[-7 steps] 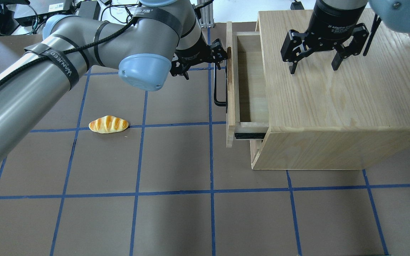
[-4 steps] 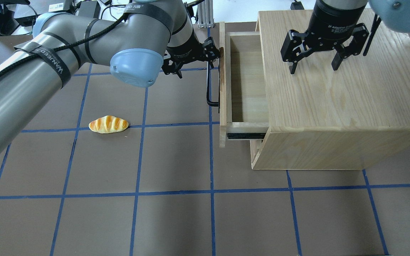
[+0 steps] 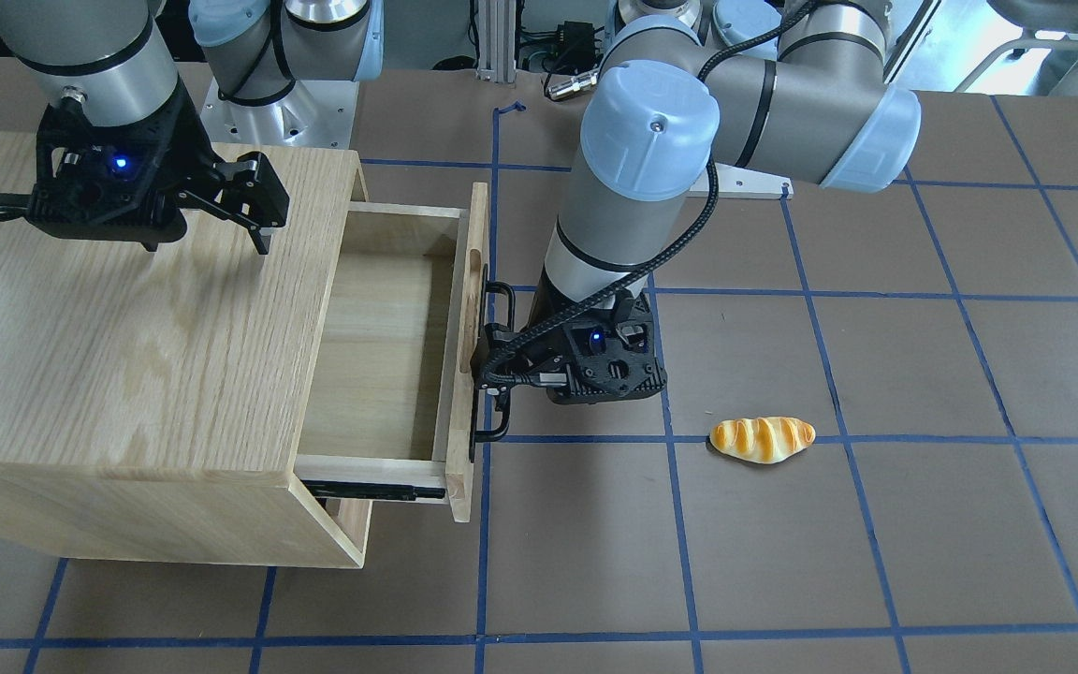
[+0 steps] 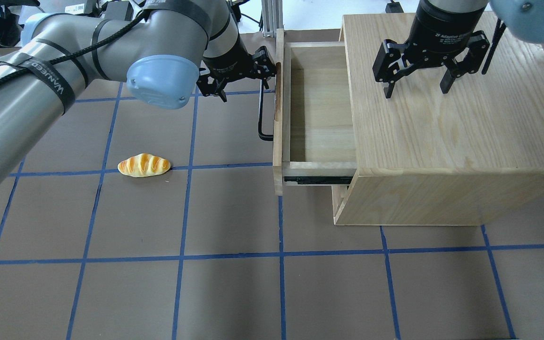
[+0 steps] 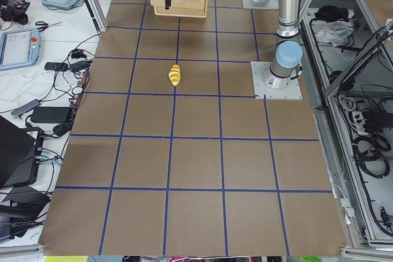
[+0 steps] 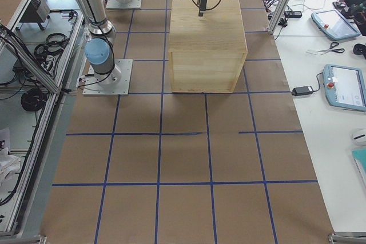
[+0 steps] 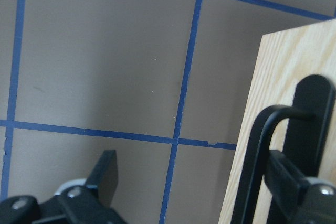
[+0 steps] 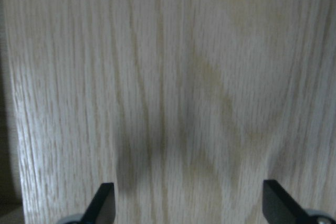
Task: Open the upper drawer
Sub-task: 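Pull the drawer handle outward with the left gripper, away from the cabinet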
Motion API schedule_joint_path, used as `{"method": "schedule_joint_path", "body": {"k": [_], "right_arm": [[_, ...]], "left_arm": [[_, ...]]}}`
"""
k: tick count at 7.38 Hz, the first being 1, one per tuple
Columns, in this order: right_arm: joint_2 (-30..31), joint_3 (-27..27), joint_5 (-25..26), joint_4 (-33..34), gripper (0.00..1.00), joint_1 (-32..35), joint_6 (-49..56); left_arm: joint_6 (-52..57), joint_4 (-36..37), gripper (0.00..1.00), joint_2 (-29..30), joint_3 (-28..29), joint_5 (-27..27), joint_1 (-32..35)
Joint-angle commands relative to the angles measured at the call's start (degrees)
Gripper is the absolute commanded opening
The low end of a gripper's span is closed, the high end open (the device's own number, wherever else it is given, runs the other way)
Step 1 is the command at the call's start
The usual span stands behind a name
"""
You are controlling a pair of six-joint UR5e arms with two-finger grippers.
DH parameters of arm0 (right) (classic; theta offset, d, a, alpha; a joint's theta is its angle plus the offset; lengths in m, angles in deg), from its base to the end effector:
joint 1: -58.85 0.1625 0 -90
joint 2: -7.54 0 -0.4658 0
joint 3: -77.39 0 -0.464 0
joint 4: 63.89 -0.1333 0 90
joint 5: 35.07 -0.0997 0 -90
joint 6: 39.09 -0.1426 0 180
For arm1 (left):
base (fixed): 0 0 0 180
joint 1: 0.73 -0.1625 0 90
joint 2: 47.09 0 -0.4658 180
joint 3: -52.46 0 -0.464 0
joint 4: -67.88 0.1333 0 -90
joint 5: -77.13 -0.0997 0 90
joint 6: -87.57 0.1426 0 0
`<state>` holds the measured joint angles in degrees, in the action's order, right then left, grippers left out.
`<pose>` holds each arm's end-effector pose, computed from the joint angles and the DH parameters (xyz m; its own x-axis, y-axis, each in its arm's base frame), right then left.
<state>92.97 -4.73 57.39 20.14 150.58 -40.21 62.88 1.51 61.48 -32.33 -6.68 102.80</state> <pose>0.1450 -0.5892 0.5067 -0.9990 -0.0126 0.0438 -0.0106 0.9989 0.0456 -0.3137 -0.6683 0.3751 -0.9703 -0.1713 0.1709 -0.1927 0.9742 -0.1177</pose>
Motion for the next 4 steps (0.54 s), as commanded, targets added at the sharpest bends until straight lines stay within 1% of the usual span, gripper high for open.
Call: {"method": "schedule_joint_path", "body": {"k": [1, 2, 4], "right_arm": [[0.00, -0.06, 0.00, 0.00, 1.00, -0.06, -0.02], [0.00, 0.03, 0.00, 0.00, 1.00, 0.02, -0.02], [0.00, -0.06, 0.00, 0.00, 1.00, 0.03, 0.07]], "left_arm": [[1.31, -0.69, 1.00, -0.19, 0.06, -0.04, -0.43], [1.31, -0.86, 1.00, -0.28, 0.06, -0.13, -0.43], [1.92, -1.48, 1.00, -0.28, 0.15, -2.23, -0.43]]}}
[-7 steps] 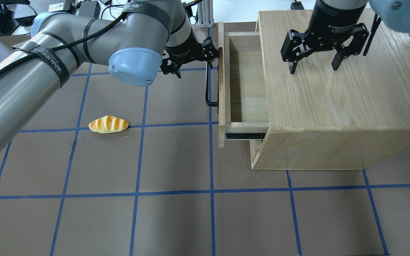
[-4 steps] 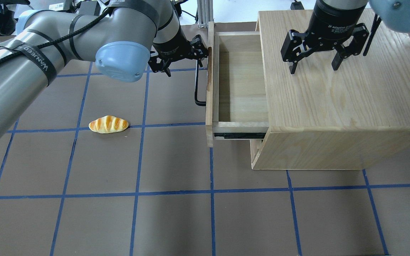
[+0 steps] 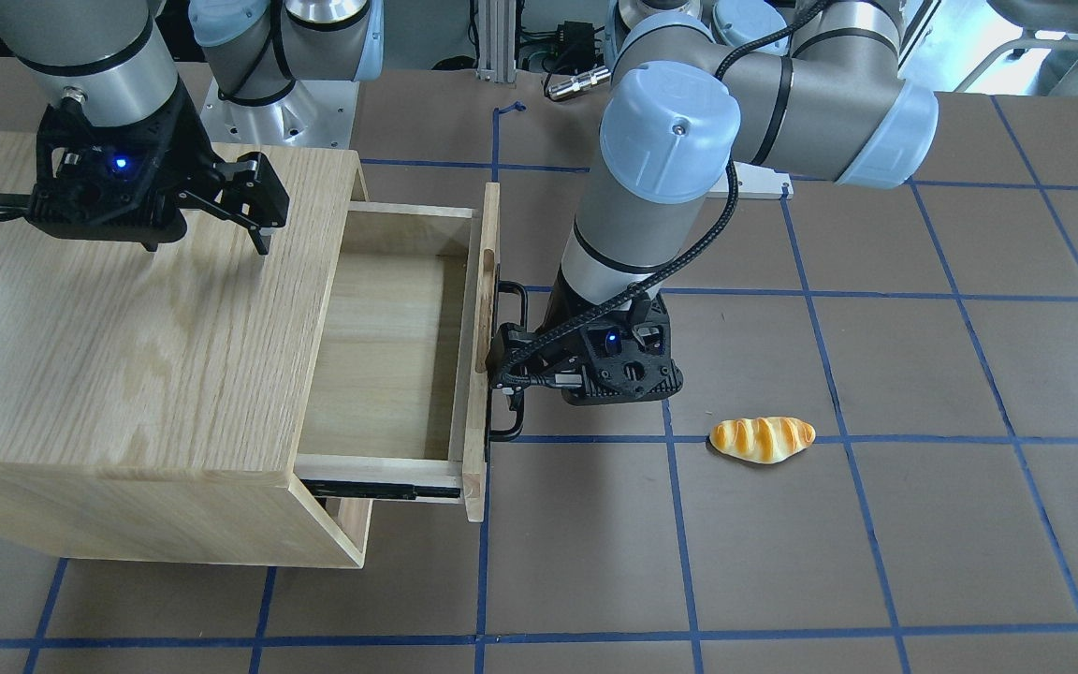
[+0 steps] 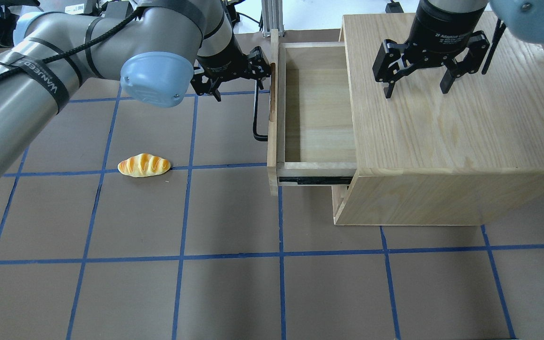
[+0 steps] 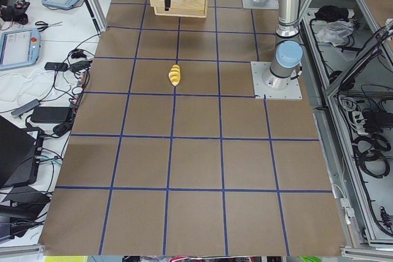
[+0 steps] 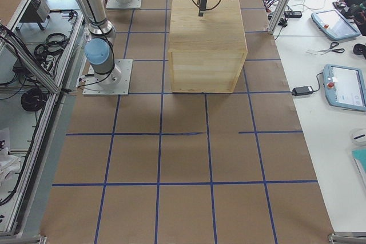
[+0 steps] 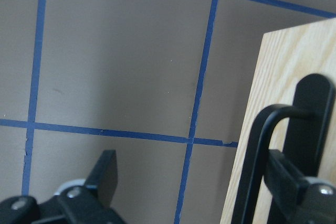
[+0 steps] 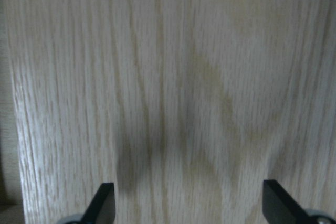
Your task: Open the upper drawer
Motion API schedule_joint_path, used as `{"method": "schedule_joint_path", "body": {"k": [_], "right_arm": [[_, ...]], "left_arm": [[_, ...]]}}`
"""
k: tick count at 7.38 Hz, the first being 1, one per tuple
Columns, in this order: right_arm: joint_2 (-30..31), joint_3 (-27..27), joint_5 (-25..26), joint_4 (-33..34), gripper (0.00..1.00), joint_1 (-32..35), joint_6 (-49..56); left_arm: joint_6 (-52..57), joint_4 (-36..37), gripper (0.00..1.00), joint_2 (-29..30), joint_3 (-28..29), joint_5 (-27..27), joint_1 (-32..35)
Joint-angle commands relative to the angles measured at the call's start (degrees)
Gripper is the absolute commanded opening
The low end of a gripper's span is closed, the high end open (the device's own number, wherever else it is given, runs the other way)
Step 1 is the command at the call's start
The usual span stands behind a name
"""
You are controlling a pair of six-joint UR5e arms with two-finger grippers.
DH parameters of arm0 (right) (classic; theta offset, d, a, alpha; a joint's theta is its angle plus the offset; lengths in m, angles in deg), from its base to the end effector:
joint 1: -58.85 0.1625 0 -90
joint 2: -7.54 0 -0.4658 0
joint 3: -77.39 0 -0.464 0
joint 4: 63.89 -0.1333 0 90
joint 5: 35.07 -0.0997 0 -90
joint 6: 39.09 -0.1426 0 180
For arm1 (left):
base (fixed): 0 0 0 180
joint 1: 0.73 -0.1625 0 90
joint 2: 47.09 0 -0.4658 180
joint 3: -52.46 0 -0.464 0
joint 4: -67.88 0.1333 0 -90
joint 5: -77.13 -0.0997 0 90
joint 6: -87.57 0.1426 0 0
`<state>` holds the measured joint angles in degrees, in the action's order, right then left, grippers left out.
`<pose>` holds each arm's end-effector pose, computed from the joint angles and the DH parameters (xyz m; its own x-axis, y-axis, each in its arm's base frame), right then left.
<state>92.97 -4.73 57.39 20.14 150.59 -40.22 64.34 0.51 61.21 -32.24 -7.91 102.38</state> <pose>0.1451 -0.5892 0.5067 -0.9990 -0.0126 0.0438 -0.0106 0.9989 0.0456 -0.3052 -0.6686 0.3770 -0.9768 -0.1581 0.1443 -0.1759 0.9771 -0.1201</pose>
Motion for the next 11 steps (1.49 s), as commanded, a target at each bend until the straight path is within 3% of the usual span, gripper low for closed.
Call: {"method": "schedule_joint_path", "body": {"k": [1, 11], "right_arm": [[0.00, 0.03, 0.00, 0.00, 1.00, 0.02, 0.07], [0.00, 0.03, 0.00, 0.00, 1.00, 0.02, -0.02]], "left_arm": [[0.81, -0.48, 1.00, -0.01, 0.06, -1.01, -0.02], [4.32, -2.50, 1.00, -0.81, 0.15, -1.09, -1.51]]}}
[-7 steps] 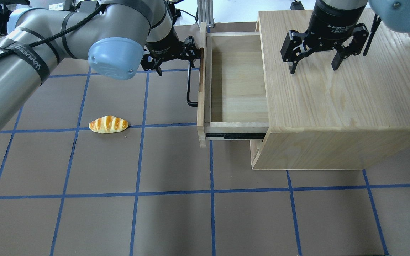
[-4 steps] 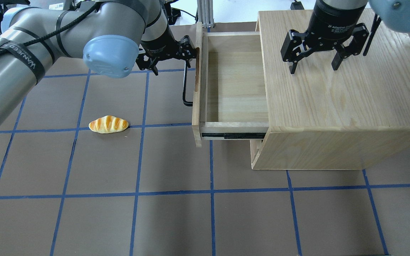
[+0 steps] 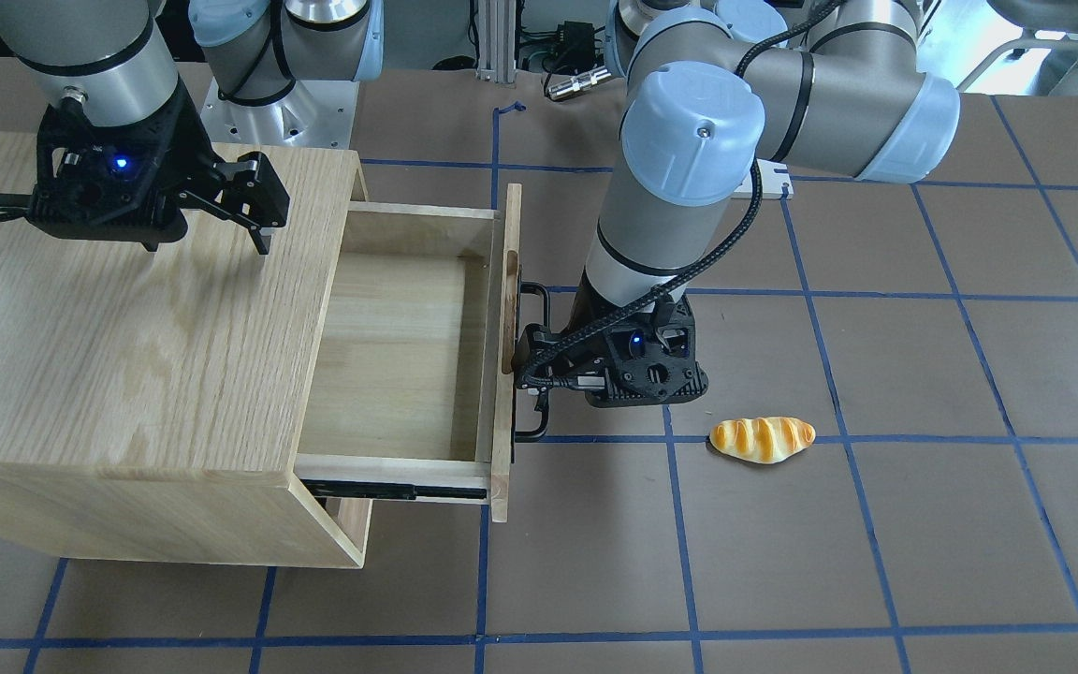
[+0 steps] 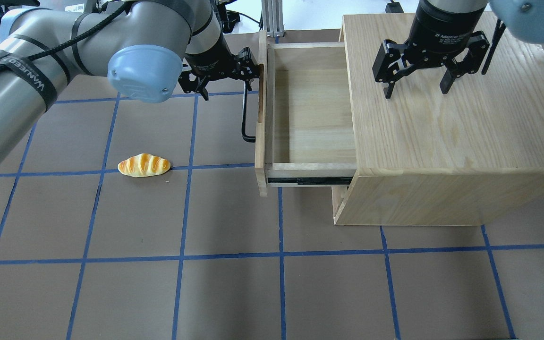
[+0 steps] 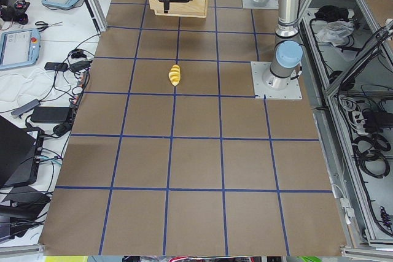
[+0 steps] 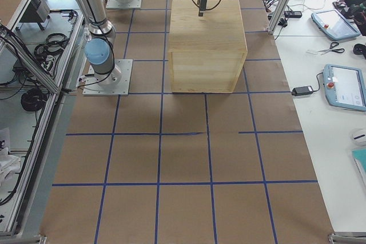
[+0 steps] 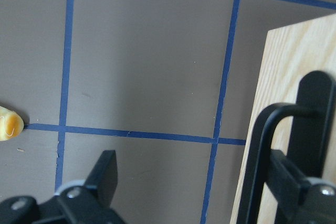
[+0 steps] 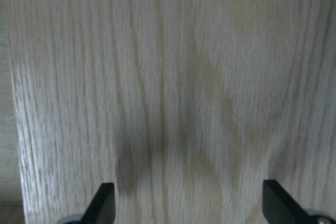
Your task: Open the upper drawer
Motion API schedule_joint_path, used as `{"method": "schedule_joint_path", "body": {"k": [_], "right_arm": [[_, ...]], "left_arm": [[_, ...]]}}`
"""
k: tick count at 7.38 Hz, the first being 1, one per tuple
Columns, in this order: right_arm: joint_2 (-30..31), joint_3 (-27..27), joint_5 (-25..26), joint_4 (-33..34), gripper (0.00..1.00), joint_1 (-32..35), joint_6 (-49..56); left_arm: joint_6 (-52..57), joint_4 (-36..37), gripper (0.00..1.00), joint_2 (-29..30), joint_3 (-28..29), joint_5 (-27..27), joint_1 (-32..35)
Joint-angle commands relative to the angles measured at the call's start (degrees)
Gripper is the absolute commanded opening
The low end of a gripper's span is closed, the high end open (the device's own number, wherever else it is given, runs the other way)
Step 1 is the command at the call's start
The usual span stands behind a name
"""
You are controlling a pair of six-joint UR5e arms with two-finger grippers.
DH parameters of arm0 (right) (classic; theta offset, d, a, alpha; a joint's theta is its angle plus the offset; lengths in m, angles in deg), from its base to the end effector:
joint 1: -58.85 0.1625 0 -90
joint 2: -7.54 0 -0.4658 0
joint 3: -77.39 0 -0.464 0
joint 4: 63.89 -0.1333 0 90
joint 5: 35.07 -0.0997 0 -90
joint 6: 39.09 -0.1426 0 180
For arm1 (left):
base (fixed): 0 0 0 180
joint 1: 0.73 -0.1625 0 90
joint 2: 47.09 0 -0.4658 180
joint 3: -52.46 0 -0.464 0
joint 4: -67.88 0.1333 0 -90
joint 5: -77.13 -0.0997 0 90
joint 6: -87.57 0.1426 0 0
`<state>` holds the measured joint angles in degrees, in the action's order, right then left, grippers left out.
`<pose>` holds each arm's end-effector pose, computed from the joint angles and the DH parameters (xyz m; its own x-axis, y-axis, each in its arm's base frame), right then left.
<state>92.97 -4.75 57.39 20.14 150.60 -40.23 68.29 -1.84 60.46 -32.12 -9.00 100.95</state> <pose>0.1452 -0.5891 0.5065 -0.9990 -0.0126 0.0438 -0.0106 0.9989 0.0459 -0.2843 -0.6693 0.3824 -0.9866 -0.1206 0.1099 -0.1328 0.9848 -0.1118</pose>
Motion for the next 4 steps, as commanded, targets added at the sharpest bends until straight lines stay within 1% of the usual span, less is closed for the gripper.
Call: {"method": "schedule_joint_path", "body": {"k": [1, 2, 4], "right_arm": [[0.00, 0.05, 0.00, 0.00, 1.00, 0.00, 0.08], [0.00, -0.04, 0.00, 0.00, 1.00, 0.00, 0.00], [0.00, 0.05, 0.00, 0.00, 1.00, -0.09, 0.00]], "left_arm": [[0.29, -1.46, 1.00, -0.49, 0.11, 0.00, -0.08], [0.29, -3.56, 1.00, -1.54, 0.72, 0.00, 0.01], [0.29, -9.62, 1.00, -3.73, 3.70, 0.35, -0.16]]}}
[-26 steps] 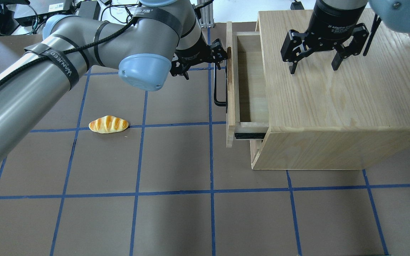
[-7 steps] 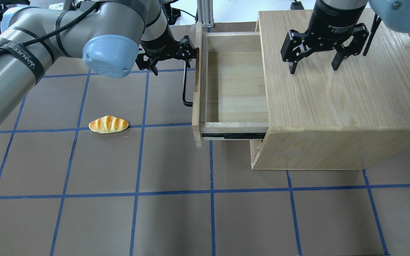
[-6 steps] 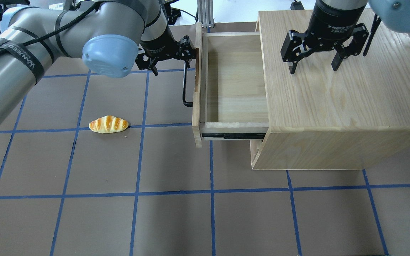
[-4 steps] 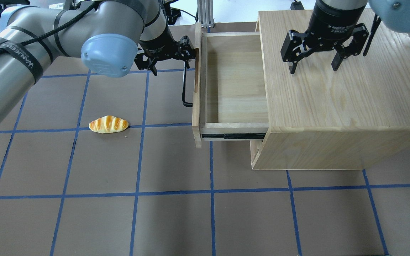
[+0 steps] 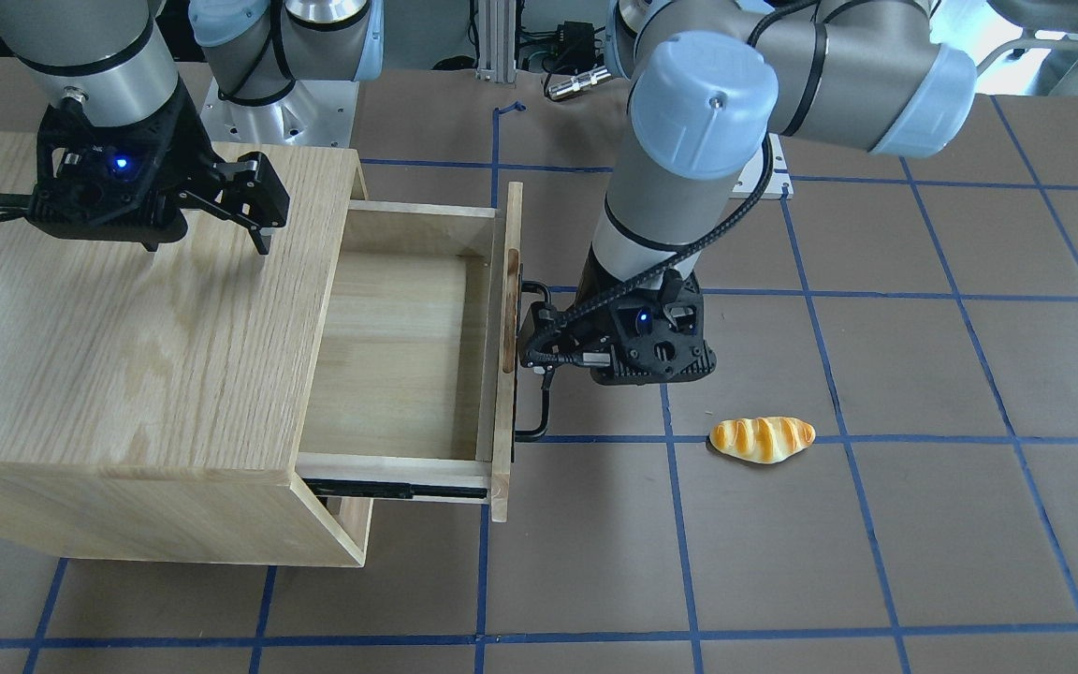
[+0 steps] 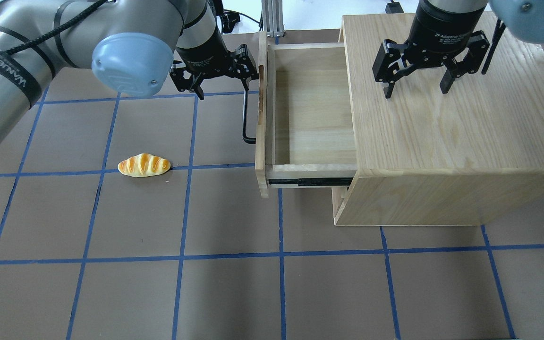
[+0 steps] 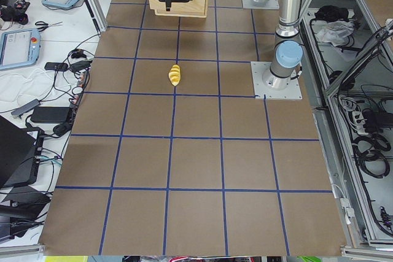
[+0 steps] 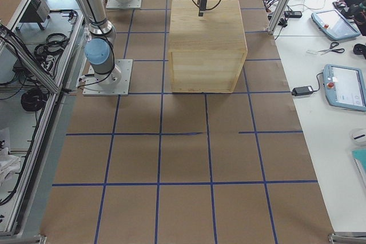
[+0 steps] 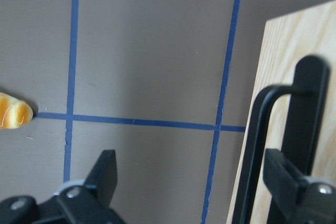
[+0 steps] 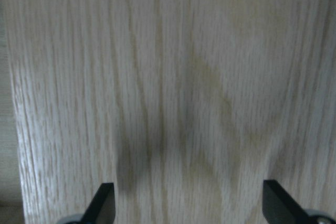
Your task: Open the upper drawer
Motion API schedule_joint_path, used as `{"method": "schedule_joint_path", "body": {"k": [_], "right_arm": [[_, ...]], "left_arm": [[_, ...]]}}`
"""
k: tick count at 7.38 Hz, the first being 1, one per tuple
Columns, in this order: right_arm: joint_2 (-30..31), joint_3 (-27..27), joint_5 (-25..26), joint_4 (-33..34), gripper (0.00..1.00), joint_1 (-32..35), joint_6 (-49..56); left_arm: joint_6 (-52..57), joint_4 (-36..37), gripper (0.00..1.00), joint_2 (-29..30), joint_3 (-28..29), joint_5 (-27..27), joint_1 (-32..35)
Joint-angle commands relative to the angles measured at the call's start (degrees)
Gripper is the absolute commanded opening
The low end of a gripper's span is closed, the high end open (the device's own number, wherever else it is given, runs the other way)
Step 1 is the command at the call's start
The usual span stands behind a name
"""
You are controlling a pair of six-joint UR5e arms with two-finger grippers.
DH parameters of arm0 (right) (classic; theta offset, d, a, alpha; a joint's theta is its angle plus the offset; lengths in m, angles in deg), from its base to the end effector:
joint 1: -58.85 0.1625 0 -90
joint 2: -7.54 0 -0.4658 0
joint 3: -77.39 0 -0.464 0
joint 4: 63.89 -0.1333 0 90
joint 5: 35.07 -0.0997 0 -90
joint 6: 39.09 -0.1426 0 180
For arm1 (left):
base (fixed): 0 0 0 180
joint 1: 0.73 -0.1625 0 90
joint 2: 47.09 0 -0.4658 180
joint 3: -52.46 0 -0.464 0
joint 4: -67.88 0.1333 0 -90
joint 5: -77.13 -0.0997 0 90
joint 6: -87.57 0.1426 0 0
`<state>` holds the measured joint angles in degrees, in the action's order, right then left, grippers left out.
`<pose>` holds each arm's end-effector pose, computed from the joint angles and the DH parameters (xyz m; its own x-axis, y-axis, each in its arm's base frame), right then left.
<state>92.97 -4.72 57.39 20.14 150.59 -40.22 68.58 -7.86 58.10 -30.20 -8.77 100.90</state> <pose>0.1451 -0.5892 0.5068 -0.9990 -0.0126 0.0438 -0.0106 0.9989 0.0454 -0.2810 -0.6534 0.4184 -0.9875 -0.1192 0.1035 -0.1280 0.9883 -0.0824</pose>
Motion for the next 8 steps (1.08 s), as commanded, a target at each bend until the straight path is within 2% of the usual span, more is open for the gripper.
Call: {"method": "schedule_joint_path", "body": {"k": [1, 3, 4, 6, 8], "right_arm": [[0.00, 0.02, 0.00, 0.00, 1.00, 0.01, 0.08], [0.00, 0.02, 0.00, 0.00, 1.00, 0.01, -0.01], [0.00, 0.02, 0.00, 0.00, 1.00, 0.01, -0.01], [0.00, 0.02, 0.00, 0.00, 1.00, 0.01, 0.08], [0.00, 0.02, 0.00, 0.00, 1.00, 0.01, 0.08]], "left_arm": [[0.00, -6.41, 1.00, -2.26, 2.84, 0.12, -1.25], [1.22, -8.19, 1.00, -4.71, 3.20, -0.23, -4.58], [6.45, -8.54, 1.00, -5.25, 3.29, -0.14, -7.38], [7.65, -11.87, 1.00, -7.88, 3.29, -0.32, -13.09], [15.86, -16.61, 1.00, -10.43, 3.03, -0.75, -19.51]]}}
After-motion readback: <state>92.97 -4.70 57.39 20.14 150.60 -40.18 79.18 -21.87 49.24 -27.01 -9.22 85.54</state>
